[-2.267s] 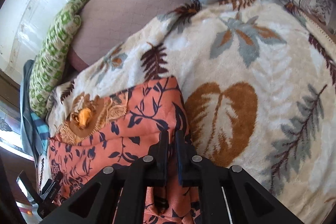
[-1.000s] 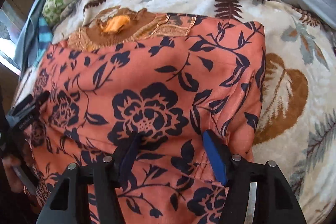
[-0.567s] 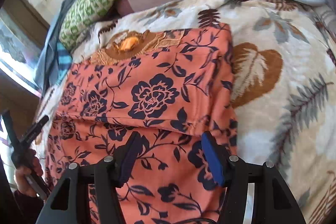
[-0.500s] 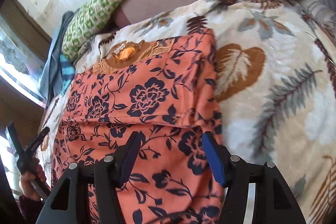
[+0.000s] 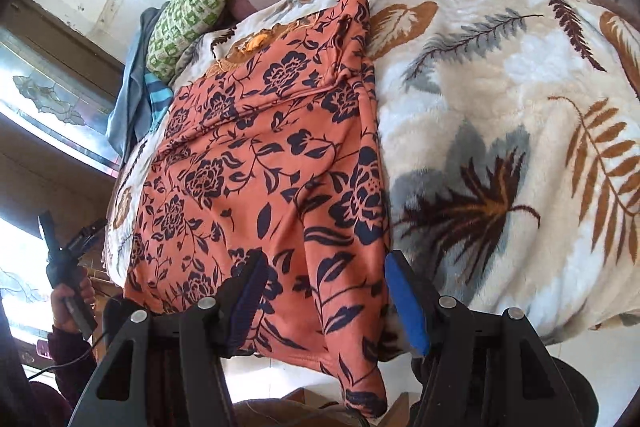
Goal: Fold small clothes
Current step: 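Lift the hem with both grippers and fold it toward the collar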
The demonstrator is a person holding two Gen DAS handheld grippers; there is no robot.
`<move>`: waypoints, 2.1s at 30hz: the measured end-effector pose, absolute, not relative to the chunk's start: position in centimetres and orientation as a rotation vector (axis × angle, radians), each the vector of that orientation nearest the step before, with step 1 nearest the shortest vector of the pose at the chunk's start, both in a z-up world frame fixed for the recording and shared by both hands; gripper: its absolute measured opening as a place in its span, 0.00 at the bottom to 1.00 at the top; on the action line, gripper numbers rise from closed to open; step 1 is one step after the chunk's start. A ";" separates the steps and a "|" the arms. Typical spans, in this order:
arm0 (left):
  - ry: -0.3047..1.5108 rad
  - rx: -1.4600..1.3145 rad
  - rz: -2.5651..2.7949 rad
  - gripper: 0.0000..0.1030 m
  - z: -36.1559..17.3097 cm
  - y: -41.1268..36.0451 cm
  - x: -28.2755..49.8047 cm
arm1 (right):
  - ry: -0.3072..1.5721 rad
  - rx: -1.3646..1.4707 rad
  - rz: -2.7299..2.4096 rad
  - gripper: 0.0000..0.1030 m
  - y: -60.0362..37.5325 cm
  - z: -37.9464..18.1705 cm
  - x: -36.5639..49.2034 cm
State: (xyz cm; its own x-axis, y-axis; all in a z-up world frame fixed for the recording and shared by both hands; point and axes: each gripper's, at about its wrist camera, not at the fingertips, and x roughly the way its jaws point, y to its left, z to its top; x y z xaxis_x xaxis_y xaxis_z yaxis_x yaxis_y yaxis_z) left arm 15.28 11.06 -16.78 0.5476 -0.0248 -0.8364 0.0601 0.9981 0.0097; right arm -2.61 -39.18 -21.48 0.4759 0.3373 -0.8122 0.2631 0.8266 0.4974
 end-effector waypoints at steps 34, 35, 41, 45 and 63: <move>1.355 0.175 -0.328 0.44 -26.2 6.0 9.3 | 1.359 0.596 0.067 0.65 -35.5 -27.4 -3.0; 1.351 0.170 -0.331 0.30 -26.1 5.9 9.2 | 1.367 0.571 0.077 0.60 -35.0 -27.6 -3.1; 1.336 0.106 -0.403 0.07 -24.7 6.4 9.3 | 1.311 0.519 0.147 0.06 -34.0 -25.7 -3.7; 1.290 -0.053 -0.534 0.07 -21.9 7.5 10.0 | 1.153 0.614 0.254 0.06 -35.6 -21.5 -3.4; 1.120 -0.357 -0.559 0.07 -11.6 5.1 36.4 | 0.668 0.953 0.167 0.06 -47.7 -14.8 15.8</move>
State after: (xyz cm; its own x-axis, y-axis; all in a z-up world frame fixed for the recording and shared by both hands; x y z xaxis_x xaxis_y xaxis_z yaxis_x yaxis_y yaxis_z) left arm 36.38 5.14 -11.64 0.3213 -0.5875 -0.7427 0.2410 0.8092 -0.5359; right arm 15.81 -47.66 -14.80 0.7889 0.4143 -0.4540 0.1526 0.5836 0.7976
